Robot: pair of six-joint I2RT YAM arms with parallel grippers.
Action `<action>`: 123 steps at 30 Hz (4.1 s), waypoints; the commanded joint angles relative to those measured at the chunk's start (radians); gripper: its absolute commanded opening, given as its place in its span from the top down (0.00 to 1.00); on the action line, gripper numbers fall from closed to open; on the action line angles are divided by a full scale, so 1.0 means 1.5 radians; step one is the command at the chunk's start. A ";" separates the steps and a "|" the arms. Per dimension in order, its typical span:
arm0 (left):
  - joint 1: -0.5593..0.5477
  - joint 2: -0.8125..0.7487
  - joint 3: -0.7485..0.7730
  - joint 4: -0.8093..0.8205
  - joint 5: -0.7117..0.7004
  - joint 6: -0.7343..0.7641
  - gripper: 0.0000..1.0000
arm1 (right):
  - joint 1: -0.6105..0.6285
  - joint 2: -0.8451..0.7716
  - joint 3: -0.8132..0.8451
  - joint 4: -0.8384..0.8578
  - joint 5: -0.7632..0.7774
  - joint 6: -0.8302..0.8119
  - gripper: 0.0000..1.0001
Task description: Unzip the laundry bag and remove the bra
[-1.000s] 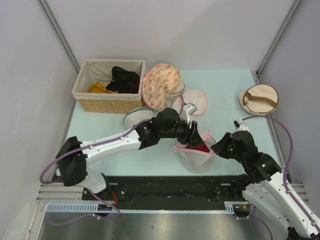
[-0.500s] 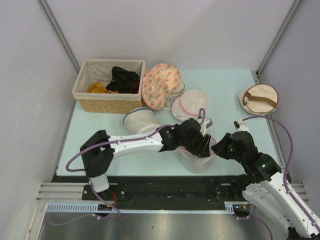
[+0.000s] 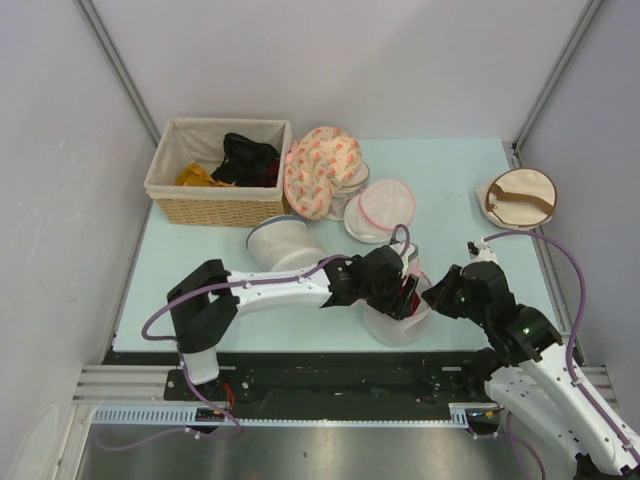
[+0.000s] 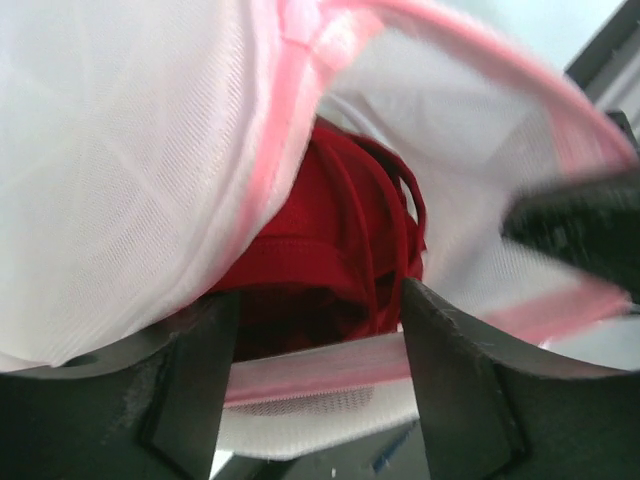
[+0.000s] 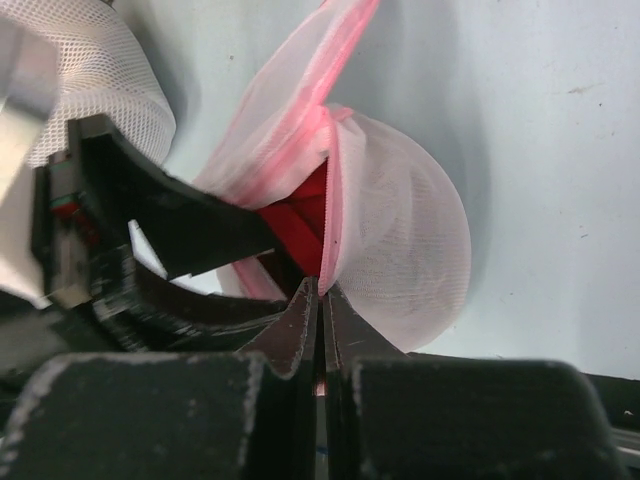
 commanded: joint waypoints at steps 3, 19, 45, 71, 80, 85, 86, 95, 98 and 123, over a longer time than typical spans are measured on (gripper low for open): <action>-0.004 0.064 0.063 0.016 -0.024 -0.002 0.27 | 0.002 -0.005 0.006 0.022 0.001 0.009 1.00; 0.007 -0.224 0.010 0.043 -0.067 0.021 1.00 | 0.001 0.006 0.007 0.005 0.028 0.007 1.00; 0.195 -0.441 0.137 0.065 0.072 0.014 1.00 | 0.008 0.041 0.003 0.050 0.010 0.015 1.00; 0.716 -0.126 0.315 0.065 0.073 0.031 1.00 | 0.017 0.178 0.004 0.155 -0.014 0.010 1.00; 0.762 0.007 0.417 -0.004 0.012 0.044 0.13 | 0.020 0.240 0.005 0.219 -0.051 0.010 1.00; 0.715 -0.023 0.444 -0.110 0.064 0.088 0.00 | 0.033 0.247 0.008 0.213 -0.048 0.008 1.00; 0.698 -0.053 0.417 -0.104 0.049 0.120 0.00 | 0.034 0.247 0.008 0.211 -0.046 0.009 1.00; 0.475 -0.322 0.057 -0.025 0.091 0.142 0.02 | 0.063 0.204 0.008 0.176 -0.015 0.026 1.00; 0.403 -0.350 -0.061 0.067 0.173 0.098 0.04 | 0.077 0.184 0.008 0.154 0.004 0.035 1.00; 0.070 -0.135 -0.150 0.187 0.215 -0.031 0.37 | 0.101 0.110 0.002 0.067 0.066 0.061 1.00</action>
